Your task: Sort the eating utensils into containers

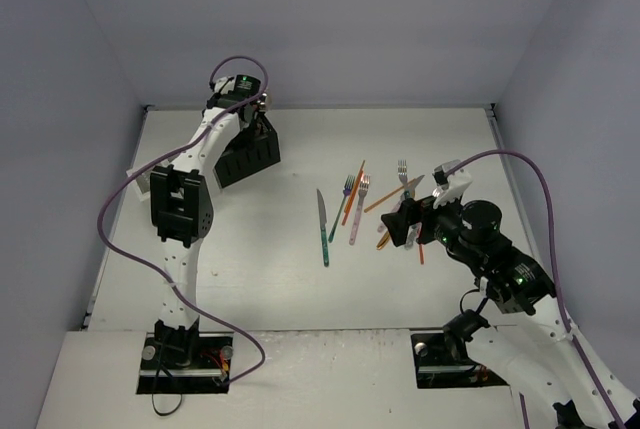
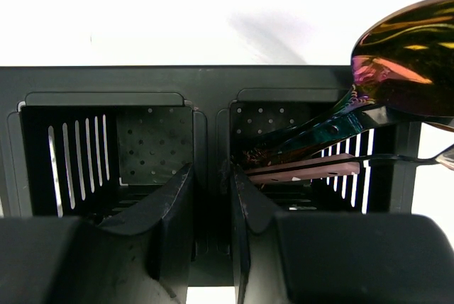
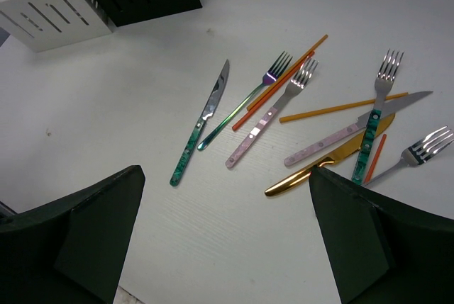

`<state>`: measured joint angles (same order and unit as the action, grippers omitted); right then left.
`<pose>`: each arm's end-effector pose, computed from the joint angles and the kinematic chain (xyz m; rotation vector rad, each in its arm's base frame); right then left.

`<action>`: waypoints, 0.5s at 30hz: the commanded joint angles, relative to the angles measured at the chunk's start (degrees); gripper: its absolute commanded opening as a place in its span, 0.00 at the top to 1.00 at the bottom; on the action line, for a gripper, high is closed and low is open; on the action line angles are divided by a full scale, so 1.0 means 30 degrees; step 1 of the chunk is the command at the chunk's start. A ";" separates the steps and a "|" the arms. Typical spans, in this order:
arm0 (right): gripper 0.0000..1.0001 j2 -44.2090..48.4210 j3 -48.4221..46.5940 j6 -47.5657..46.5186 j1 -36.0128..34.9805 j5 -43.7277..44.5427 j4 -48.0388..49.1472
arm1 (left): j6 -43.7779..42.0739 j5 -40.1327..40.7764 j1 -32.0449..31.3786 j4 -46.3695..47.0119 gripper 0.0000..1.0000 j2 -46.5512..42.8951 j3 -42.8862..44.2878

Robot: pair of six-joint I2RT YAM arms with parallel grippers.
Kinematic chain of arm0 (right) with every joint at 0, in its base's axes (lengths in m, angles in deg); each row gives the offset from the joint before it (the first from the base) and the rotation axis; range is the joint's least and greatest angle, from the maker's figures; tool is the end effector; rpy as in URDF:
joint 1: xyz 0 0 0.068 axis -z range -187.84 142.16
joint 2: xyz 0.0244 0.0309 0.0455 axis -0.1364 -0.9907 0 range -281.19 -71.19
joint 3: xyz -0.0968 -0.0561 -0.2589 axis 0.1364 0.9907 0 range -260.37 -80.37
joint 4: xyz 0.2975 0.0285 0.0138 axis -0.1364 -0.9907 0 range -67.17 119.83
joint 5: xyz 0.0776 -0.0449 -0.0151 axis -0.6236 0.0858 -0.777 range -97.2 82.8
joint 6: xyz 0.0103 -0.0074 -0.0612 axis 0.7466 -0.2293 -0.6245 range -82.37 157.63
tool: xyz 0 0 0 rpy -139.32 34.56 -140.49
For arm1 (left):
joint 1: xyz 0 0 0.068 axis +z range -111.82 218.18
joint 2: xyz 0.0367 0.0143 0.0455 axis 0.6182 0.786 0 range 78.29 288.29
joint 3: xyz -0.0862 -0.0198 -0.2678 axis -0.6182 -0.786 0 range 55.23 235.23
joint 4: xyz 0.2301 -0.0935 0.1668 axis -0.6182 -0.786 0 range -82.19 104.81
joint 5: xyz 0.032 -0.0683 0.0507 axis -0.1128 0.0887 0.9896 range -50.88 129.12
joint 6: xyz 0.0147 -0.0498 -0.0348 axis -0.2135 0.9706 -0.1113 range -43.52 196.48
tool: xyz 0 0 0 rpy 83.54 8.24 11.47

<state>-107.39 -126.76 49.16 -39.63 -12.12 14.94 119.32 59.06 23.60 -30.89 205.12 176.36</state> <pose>0.1593 0.1037 0.3746 -0.3634 1.6533 0.6428 0.5339 -0.1223 0.2710 -0.7266 2.2833 -0.0335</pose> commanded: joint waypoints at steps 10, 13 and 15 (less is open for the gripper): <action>0.00 0.0377 -0.0967 -0.0181 0.0106 -0.0181 0.0546 | -0.1080 0.0332 -0.2171 -0.0033 0.29 -0.5239 -0.0191; 0.00 0.0506 -0.1043 -0.0152 0.0109 0.0011 0.0369 | -0.1841 -0.0371 -0.3100 -0.0030 0.28 -0.6003 -0.0784; 0.00 0.0643 -0.1147 -0.0121 0.0109 0.0355 0.0160 | -0.2704 -0.0876 -0.4135 0.0086 0.28 -0.6505 -0.1532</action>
<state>-106.04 -127.04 49.13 -39.63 -12.13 13.97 116.22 58.36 15.49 -31.69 190.87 174.48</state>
